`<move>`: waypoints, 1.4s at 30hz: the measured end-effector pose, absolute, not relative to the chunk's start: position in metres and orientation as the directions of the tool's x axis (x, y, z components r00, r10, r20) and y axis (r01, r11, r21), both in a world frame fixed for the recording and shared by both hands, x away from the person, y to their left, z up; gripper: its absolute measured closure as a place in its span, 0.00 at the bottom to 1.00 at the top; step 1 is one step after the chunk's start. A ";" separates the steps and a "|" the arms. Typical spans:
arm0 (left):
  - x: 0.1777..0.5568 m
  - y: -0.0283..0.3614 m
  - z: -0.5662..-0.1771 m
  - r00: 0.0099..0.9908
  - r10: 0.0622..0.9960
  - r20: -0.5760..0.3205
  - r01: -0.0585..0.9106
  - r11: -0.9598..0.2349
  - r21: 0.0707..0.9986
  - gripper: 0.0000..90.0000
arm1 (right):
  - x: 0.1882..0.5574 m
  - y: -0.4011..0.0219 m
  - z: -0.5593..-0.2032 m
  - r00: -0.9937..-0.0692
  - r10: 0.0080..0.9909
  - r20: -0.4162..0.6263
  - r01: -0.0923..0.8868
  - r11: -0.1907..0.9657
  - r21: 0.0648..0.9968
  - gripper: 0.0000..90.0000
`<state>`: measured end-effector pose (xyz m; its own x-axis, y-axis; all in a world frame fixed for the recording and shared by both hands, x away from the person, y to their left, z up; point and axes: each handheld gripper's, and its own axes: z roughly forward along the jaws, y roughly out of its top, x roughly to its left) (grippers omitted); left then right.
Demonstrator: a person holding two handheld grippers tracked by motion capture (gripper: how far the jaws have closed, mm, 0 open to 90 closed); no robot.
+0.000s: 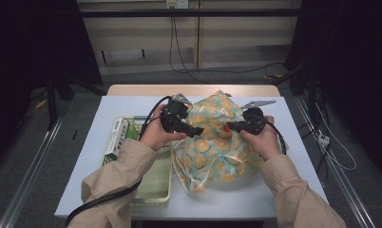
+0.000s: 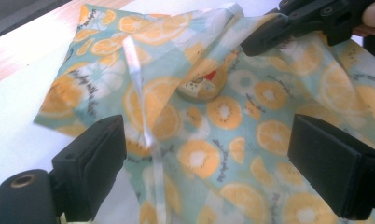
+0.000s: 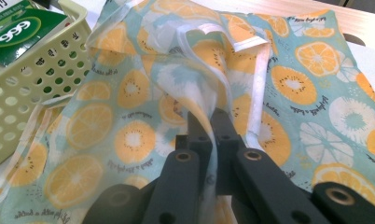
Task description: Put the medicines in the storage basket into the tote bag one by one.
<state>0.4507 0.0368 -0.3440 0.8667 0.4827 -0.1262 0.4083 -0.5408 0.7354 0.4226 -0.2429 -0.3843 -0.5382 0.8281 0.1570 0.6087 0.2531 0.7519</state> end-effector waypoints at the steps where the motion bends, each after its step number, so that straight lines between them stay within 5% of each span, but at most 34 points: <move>1: 0.450 0.040 -0.343 0.870 0.480 -0.115 0.401 -0.552 0.731 0.13 | 0.422 -0.243 -0.385 -0.537 0.829 0.159 0.608 0.249 0.754 0.99; 28: 0.448 0.119 -0.356 0.798 0.598 -0.077 0.469 -0.534 0.704 0.09 | 0.417 -0.243 -0.390 -0.533 0.831 0.158 0.611 0.250 0.751 0.99; 42: 0.454 0.128 -0.370 0.733 0.675 -0.080 0.534 -0.500 0.682 0.07 | 0.416 -0.241 -0.391 -0.538 0.828 0.158 0.611 0.254 0.749 0.99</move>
<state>0.4539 0.1282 -0.3703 0.7335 0.6751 -0.0795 0.5341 -0.5000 0.6817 0.4165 -0.2411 -0.3908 -0.5381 0.8280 0.1579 0.6114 0.2545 0.7493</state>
